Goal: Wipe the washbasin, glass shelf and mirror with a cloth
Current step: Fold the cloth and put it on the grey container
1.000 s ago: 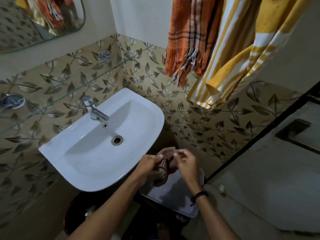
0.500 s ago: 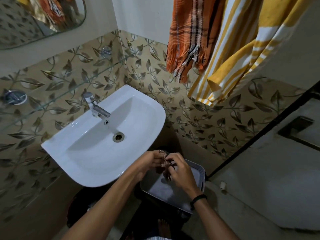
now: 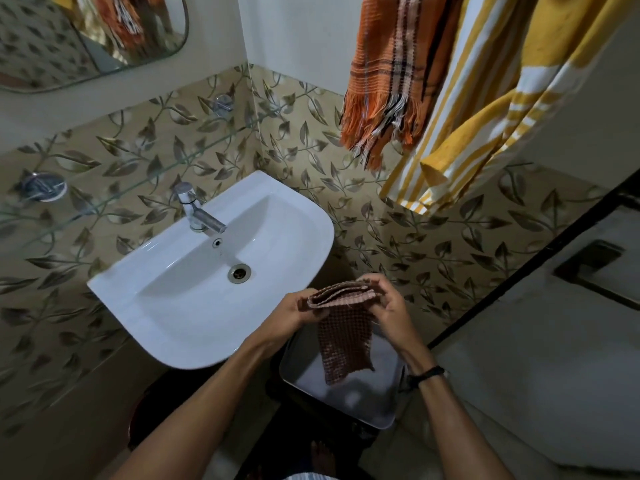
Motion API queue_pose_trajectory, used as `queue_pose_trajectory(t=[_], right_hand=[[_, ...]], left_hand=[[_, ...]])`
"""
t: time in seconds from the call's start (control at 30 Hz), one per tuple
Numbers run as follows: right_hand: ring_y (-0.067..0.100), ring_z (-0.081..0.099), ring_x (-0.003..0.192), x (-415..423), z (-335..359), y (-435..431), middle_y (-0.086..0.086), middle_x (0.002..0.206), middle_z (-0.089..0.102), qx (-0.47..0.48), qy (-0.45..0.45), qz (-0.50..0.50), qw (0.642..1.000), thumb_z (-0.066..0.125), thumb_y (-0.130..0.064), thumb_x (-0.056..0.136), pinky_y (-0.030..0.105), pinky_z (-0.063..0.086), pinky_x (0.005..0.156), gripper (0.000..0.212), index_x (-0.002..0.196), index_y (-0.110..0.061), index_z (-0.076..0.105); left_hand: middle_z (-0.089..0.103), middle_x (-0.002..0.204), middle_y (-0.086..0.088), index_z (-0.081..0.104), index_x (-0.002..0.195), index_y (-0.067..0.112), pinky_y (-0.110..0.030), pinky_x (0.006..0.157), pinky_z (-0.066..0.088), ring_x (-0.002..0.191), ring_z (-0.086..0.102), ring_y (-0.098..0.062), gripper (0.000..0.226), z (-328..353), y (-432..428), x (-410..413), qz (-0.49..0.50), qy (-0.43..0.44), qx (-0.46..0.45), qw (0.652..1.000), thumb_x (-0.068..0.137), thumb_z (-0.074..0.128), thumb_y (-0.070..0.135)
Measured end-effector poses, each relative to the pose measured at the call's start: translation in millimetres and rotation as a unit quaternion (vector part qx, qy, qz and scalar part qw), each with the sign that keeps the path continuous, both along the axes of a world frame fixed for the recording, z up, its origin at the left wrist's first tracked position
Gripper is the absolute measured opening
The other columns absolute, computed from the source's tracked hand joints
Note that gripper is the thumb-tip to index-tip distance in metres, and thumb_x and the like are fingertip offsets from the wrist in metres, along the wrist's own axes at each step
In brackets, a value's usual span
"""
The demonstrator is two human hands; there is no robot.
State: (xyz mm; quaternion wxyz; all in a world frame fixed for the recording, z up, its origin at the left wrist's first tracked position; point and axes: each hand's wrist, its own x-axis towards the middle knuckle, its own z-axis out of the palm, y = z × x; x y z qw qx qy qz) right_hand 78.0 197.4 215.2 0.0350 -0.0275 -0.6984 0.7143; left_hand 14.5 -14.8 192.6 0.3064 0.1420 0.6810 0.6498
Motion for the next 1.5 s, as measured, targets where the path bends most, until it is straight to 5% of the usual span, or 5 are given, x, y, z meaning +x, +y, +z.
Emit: queue_pose_trajectory(t=[0.2, 0.63, 0.87, 1.13, 1.5], right_hand=[[0.028, 0.070, 0.096, 30.6, -77.4, -15.9, 0.017, 0.108, 0.073, -0.082, -0.253, -0.035, 0.963, 0.069, -0.007, 0.091, 0.031, 0.058, 0.078, 0.025, 0.114, 0.002, 0.065], [0.029, 0.070, 0.098, 50.8, -87.2, -41.5, 0.017, 0.106, 0.072, -0.137, -0.193, -0.134, 0.962, 0.073, -0.005, 0.088, 0.033, 0.058, 0.074, 0.033, 0.119, -0.011, 0.062], [0.020, 0.071, 0.089, 54.1, -87.1, -33.4, 0.012, 0.095, 0.072, -0.062, -0.162, -0.155, 0.972, 0.073, 0.008, 0.082, 0.029, 0.058, 0.072, 0.029, 0.102, -0.013, 0.070], [0.015, 0.063, 0.103, 42.1, -104.8, -18.8, -0.007, 0.106, 0.062, 0.206, -0.149, -0.071, 0.965, 0.072, -0.013, 0.090, 0.034, 0.055, 0.091, 0.020, 0.109, -0.019, 0.072], [0.022, 0.061, 0.110, 18.3, -130.7, -11.4, 0.003, 0.120, 0.065, 0.347, -0.203, 0.010, 0.915, 0.066, -0.007, 0.090, 0.027, 0.048, 0.090, 0.028, 0.116, -0.018, 0.071]], left_hand=[[0.071, 0.107, -0.010, 0.067, 0.105, 0.010, -0.037, 0.084, 0.052, 0.101, 0.065, -0.026, 0.015, -17.1, 0.7, 14.0, 0.066, -0.189, 0.001, 0.980, 0.095, 0.066, 0.021], [0.063, 0.127, -0.017, 0.041, 0.135, 0.026, -0.037, 0.072, 0.059, 0.108, 0.067, -0.033, 0.066, -41.6, -5.4, 23.5, 0.181, -0.302, 0.000, 0.936, 0.084, 0.075, 0.003], [0.073, 0.114, -0.007, 0.065, 0.122, 0.023, -0.039, 0.094, 0.057, 0.105, 0.070, -0.023, 0.062, -49.5, -20.8, 16.6, -0.098, -0.088, -0.161, 0.978, 0.070, 0.084, -0.003], [0.066, 0.101, 0.012, 0.074, 0.111, 0.029, -0.025, 0.084, 0.050, 0.090, 0.061, -0.003, 0.026, -56.5, -5.9, 7.4, -0.100, 0.210, -0.367, 0.900, 0.086, 0.076, 0.023], [0.055, 0.108, 0.003, 0.071, 0.109, 0.020, -0.033, 0.090, 0.047, 0.100, 0.055, -0.016, 0.017, -96.3, 4.5, 0.1, -0.085, 0.238, -0.377, 0.891, 0.093, 0.067, 0.024]])
